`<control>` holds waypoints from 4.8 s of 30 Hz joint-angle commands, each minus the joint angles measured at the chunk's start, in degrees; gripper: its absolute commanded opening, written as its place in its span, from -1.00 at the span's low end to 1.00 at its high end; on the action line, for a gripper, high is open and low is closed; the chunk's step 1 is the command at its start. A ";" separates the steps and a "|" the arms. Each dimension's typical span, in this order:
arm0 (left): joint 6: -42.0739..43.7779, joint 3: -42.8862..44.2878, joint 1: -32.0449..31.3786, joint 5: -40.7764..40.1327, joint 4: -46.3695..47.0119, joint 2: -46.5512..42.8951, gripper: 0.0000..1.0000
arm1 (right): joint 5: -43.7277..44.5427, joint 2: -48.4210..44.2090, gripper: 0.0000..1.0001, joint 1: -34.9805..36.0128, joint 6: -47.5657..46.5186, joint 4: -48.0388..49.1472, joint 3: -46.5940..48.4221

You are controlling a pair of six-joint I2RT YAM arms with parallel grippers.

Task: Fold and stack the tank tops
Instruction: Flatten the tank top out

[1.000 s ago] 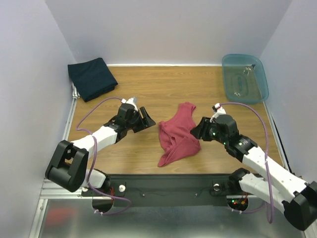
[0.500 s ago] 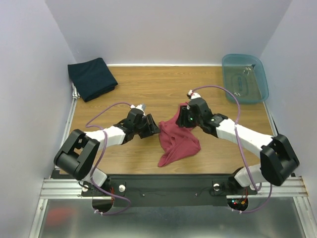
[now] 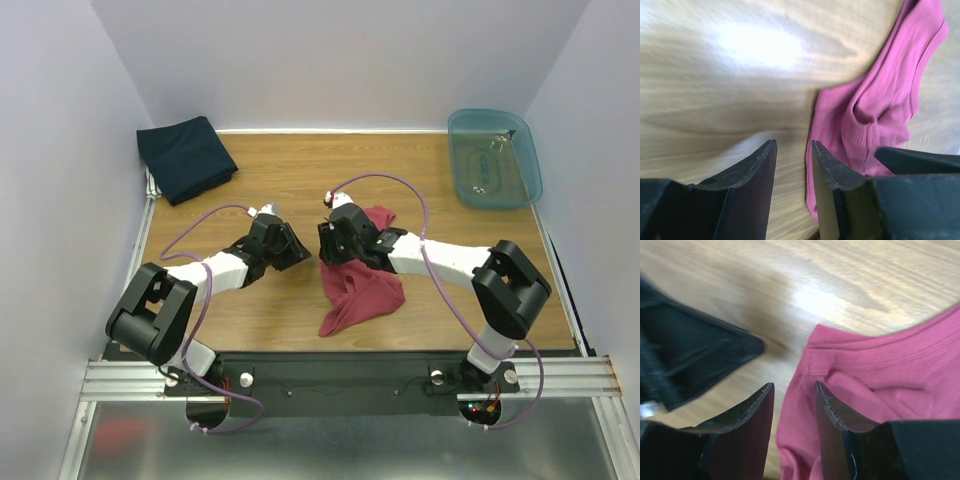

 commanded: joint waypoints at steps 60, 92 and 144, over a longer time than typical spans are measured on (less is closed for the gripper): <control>9.52 31.47 8.15 -4.81 -14.36 11.23 -1.00 | 31.91 -18.16 -0.99 -16.42 4.07 -17.44 1.54; 18.84 40.98 14.57 -4.02 -25.45 -28.67 -1.00 | 14.42 -41.26 -0.99 -22.50 -5.42 -14.09 13.42; 12.41 3.71 24.86 -4.21 -12.44 -5.05 0.19 | -9.40 -22.02 -0.07 -32.52 11.89 -1.79 -25.43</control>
